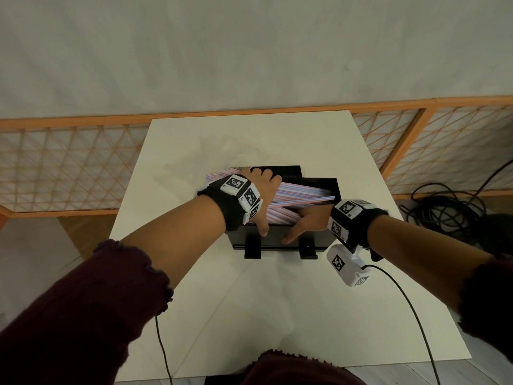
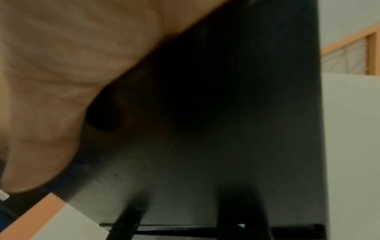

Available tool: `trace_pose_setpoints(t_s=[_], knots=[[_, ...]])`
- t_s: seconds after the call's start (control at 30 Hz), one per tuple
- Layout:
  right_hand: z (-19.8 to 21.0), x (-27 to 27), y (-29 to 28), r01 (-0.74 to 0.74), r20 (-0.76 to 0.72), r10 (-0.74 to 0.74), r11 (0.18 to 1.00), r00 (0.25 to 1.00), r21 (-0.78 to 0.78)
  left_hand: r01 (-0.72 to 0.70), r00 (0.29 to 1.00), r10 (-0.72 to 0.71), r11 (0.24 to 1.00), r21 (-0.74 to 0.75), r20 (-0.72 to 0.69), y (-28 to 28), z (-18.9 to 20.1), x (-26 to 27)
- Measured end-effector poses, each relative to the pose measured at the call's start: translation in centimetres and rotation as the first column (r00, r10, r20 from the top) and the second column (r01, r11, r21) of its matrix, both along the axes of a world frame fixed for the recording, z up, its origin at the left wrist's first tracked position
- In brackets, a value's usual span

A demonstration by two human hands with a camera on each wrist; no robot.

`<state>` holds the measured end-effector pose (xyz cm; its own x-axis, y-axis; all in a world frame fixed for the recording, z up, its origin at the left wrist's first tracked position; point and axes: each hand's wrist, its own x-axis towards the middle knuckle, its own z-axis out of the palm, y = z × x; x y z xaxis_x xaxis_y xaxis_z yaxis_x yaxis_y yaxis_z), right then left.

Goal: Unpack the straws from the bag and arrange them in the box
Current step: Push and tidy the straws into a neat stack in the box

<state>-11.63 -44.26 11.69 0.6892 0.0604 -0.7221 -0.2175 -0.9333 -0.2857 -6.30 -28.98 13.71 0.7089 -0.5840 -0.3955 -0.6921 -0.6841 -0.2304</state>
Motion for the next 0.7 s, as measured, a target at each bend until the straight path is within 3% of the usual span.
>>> trace_pose_setpoints(t_s=[0.13, 0.37, 0.7], knots=[[0.4, 0.2, -0.4, 0.005, -0.025, -0.006, 0.999, 1.000, -0.052, -0.004, 1.000, 0.004, 1.000, -0.004, -0.010, 0.0, 0.1, 0.0], [0.7, 0.2, -0.2, -0.030, -0.029, 0.031, 0.999, 0.999, 0.026, -0.006, 0.999, 0.006, 1.000, -0.015, -0.048, 0.2, 0.6, 0.2], [2.4, 0.5, -0.2, -0.154, -0.071, 0.145, 0.977, 0.987, -0.147, -0.014, 0.997, 0.013, 1.000, -0.013, -0.080, 0.1, 0.9, -0.3]])
